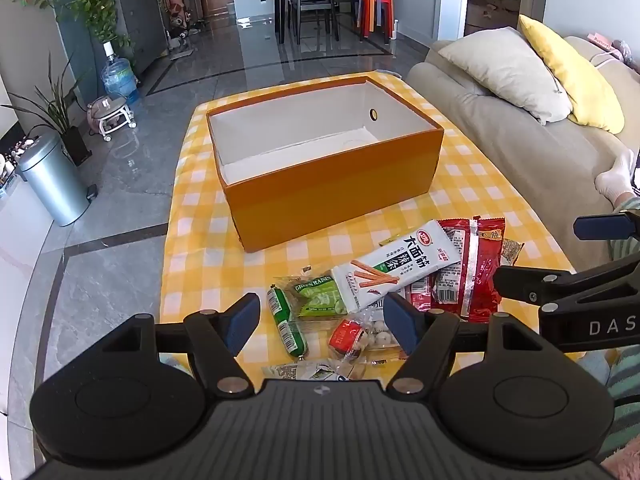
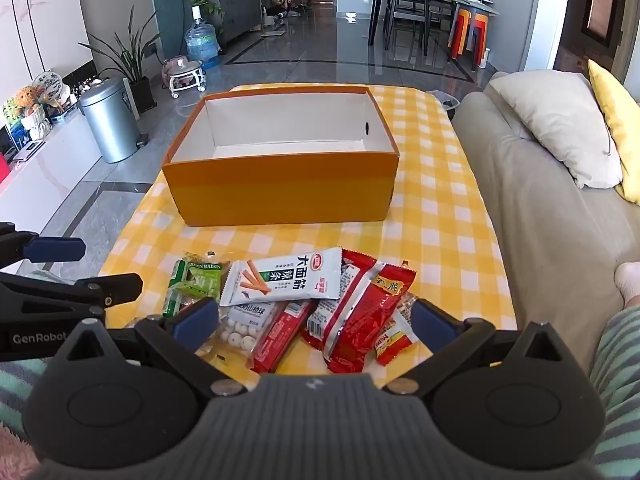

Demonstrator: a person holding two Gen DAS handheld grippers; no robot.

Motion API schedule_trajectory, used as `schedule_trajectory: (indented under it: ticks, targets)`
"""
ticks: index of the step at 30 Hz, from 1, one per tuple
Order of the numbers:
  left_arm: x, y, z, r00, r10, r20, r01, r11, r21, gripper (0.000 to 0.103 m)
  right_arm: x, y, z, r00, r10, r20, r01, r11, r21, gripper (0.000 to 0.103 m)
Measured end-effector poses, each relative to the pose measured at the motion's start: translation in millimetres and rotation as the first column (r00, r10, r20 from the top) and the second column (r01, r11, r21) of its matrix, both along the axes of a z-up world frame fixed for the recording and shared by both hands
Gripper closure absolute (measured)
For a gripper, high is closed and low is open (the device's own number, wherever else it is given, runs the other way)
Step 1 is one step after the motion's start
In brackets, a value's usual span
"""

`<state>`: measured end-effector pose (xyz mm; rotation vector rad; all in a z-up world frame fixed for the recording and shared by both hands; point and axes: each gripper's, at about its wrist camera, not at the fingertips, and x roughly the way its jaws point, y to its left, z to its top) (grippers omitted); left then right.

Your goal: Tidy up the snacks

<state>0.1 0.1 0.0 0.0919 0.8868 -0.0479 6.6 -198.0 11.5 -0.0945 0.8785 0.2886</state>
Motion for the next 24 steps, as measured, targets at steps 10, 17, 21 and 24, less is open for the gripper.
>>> schedule_trajectory:
  ticks: [10, 17, 21, 24]
  targets:
    - [1.7, -0.5, 2.3, 1.000, -0.006, -0.006, 0.006, 1.000, -0.006, 0.020, -0.2, -0.3, -1.1, 1.000, 0.000, -0.005, 0.000, 1.000, 0.001, 0.004]
    - [-2.5, 1.1, -0.3, 1.000, 0.002, -0.007, -0.002, 1.000, -0.001, 0.020, -1.5, -1.6, -0.7, 1.000, -0.001, -0.005, 0.001, 1.000, 0.000, 0.004]
    - [-3.4, 1.3, -4.3, 1.000, 0.008, -0.009, -0.008, 1.000, -0.002, 0.020, -1.4, -1.8, -0.7, 1.000, -0.002, -0.006, 0.002, 1.000, 0.001, 0.004]
    - [-3.3, 1.5, -4.9, 1.000, 0.008, -0.011, -0.008, 1.000, -0.002, 0.020, -1.6, -0.3, -2.7, 1.000, -0.003, -0.008, 0.003, 1.000, -0.001, 0.004]
